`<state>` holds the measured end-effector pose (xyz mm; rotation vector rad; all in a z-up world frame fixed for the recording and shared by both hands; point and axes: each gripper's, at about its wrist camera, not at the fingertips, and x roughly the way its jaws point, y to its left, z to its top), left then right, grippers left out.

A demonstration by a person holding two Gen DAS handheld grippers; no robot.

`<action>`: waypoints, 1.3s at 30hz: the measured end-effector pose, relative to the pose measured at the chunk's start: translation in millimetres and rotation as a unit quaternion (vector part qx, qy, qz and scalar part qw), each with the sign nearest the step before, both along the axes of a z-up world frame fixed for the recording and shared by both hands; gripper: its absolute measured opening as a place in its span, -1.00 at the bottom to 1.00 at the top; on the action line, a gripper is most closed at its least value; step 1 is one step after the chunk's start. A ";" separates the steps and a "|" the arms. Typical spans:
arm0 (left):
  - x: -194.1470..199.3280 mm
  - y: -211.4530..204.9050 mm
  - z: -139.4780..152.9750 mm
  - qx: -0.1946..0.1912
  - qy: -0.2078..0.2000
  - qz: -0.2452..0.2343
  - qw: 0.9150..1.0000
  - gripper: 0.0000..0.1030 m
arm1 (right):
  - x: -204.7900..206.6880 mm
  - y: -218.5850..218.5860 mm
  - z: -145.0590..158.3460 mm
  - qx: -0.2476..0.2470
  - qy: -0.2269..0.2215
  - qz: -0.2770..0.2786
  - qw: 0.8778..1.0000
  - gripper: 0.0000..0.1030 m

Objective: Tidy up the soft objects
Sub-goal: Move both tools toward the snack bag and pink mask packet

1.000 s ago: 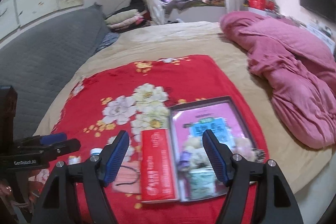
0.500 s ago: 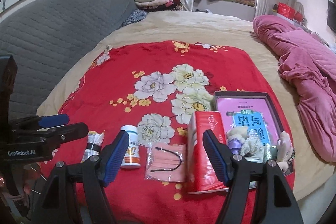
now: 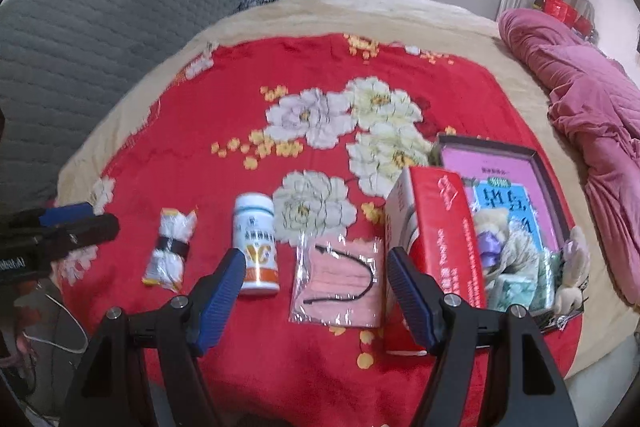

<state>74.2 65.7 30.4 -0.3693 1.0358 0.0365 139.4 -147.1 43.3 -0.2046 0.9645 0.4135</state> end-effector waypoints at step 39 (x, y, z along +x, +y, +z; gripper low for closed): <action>51.9 18.0 -132.4 -0.004 0.125 0.037 0.991 0.52 | 28.9 37.0 -132.2 -0.132 0.049 0.012 0.990 -0.61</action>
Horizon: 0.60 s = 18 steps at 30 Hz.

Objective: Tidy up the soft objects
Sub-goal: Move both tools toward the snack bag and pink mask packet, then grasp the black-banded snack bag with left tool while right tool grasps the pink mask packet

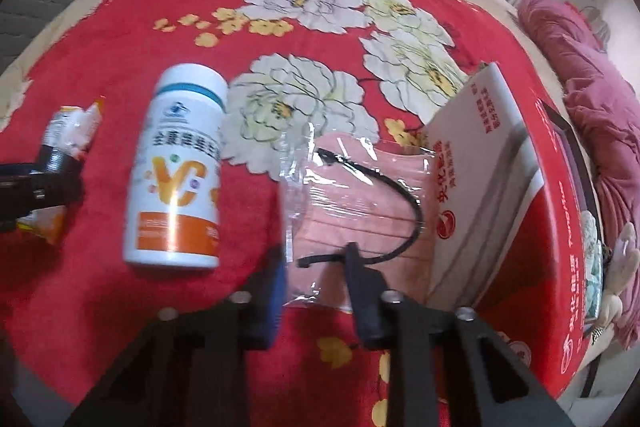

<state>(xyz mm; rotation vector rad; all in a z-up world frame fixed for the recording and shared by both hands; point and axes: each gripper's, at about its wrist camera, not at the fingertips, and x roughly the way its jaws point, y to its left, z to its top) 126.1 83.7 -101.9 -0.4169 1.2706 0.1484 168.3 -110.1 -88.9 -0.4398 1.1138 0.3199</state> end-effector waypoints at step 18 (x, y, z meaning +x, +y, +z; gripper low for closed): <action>-3.7 2.3 27.9 -0.035 -0.046 0.018 0.998 -0.18 | 11.3 -52.4 99.7 0.220 -0.003 -0.048 0.974 -0.80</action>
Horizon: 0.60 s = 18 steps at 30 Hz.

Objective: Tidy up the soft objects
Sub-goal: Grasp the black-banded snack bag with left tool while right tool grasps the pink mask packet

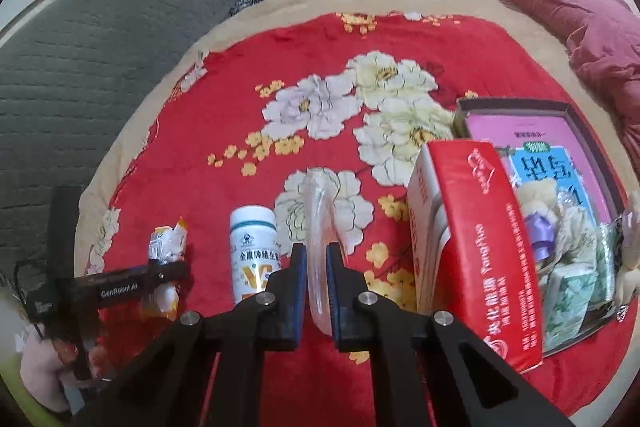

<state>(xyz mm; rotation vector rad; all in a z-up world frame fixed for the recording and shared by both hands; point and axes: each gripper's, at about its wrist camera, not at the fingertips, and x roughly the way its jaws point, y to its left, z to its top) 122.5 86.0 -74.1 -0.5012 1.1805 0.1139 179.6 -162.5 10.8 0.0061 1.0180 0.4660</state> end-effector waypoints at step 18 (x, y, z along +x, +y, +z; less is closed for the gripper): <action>-15.4 3.3 -3.9 -0.025 0.010 -0.004 1.000 -0.17 | -32.6 30.0 -34.2 -0.029 0.007 0.068 0.997 0.43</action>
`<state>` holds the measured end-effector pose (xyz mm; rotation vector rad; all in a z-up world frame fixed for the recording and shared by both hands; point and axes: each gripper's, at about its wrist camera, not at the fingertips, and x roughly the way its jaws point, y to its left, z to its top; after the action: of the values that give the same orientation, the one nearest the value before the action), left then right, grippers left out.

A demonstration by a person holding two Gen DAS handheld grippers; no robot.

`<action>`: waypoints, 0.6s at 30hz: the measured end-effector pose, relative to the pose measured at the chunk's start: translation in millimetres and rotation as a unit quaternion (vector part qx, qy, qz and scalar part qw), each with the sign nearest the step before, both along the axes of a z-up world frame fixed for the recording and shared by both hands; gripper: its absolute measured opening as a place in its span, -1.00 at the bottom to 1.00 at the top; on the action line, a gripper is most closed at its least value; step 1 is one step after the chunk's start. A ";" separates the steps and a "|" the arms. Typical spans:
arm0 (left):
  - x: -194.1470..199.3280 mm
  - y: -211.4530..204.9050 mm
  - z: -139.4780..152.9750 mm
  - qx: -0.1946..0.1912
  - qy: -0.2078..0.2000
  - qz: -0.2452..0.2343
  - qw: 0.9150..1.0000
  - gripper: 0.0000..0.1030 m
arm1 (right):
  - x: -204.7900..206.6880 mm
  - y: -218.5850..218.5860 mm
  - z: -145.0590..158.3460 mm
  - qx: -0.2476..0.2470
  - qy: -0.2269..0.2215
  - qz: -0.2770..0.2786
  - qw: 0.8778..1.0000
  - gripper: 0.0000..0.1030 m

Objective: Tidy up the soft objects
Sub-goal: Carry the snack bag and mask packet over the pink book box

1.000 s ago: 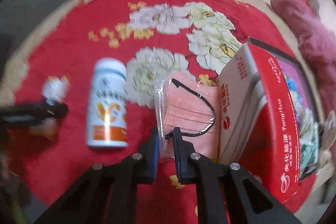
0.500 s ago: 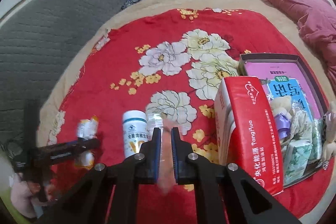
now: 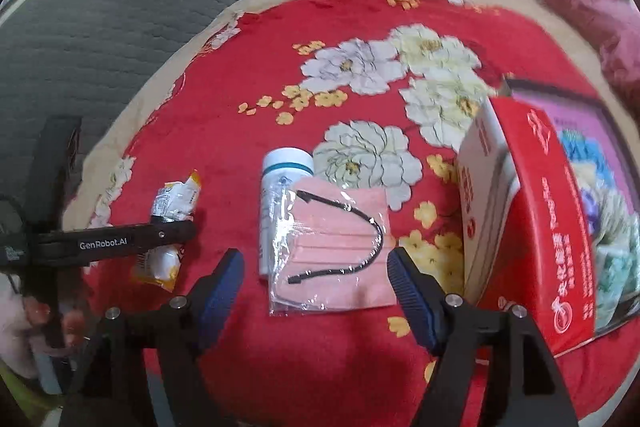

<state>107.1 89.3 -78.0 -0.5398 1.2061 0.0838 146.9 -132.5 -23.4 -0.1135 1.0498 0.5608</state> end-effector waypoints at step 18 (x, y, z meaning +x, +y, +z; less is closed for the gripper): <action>2.6 4.4 2.3 -0.019 0.000 0.004 1.000 -0.17 | 9.9 5.3 -41.4 -0.095 -0.011 0.035 0.995 0.29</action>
<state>109.6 93.7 -75.6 -0.5784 1.2075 0.0674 156.8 -127.2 -64.8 -0.3240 1.0786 0.5216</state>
